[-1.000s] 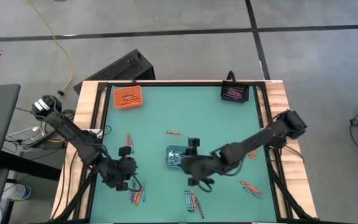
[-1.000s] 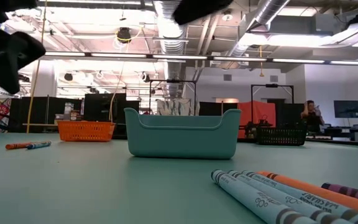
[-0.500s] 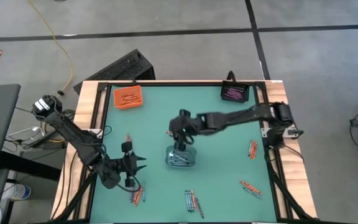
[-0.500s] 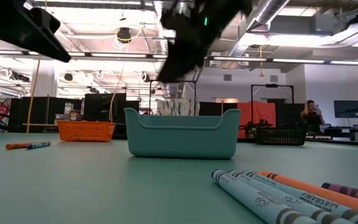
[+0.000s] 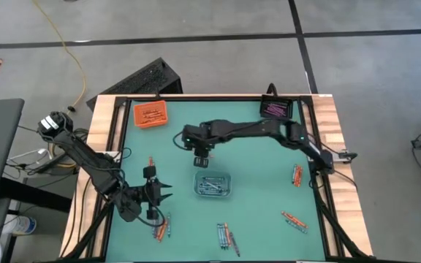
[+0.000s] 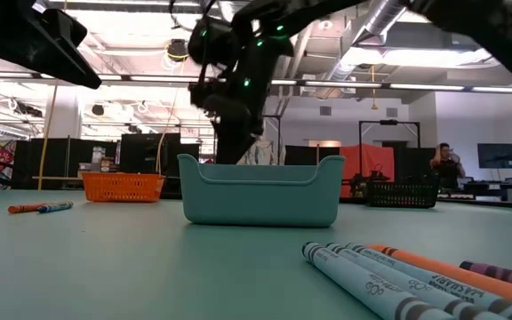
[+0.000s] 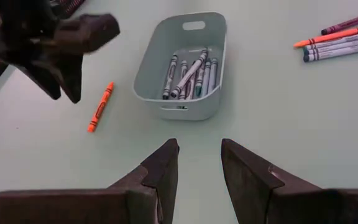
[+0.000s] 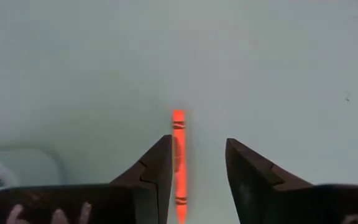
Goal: Sort crayons
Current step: Put the orange crayon into the orange bin
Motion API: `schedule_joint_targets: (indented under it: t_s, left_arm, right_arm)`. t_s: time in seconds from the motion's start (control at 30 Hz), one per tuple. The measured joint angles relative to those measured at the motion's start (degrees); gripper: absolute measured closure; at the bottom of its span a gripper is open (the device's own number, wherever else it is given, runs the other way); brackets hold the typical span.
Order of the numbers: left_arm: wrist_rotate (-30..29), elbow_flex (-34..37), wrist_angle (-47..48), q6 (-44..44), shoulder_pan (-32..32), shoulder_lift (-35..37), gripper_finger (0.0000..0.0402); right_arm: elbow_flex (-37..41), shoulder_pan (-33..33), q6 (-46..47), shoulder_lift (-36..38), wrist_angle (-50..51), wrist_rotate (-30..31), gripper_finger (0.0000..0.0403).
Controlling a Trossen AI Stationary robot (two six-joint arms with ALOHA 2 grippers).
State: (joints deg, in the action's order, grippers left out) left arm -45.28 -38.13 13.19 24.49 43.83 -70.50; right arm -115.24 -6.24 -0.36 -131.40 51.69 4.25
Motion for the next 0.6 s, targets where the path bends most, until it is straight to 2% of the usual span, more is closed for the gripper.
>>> schedule_joint_targets:
  t_s: [0.2,0.33,0.6]
  left_arm:
    - [0.02,1.51,-1.11,0.11,0.02,0.0,0.029]
    - [0.85,5.08,-6.17,0.93,0.02,0.0,0.029]
    - [3.02,9.18,-12.86,2.49,0.02,-0.02,0.029]
  right_arm:
    - [-10.83,0.31,-2.47,-7.07,9.64,-1.45,0.027]
    - [-16.27,0.35,-2.77,-11.65,14.7,-2.14,0.0271]
    - [-19.51,0.57,-3.13,-15.25,18.46,-1.55,0.0271]
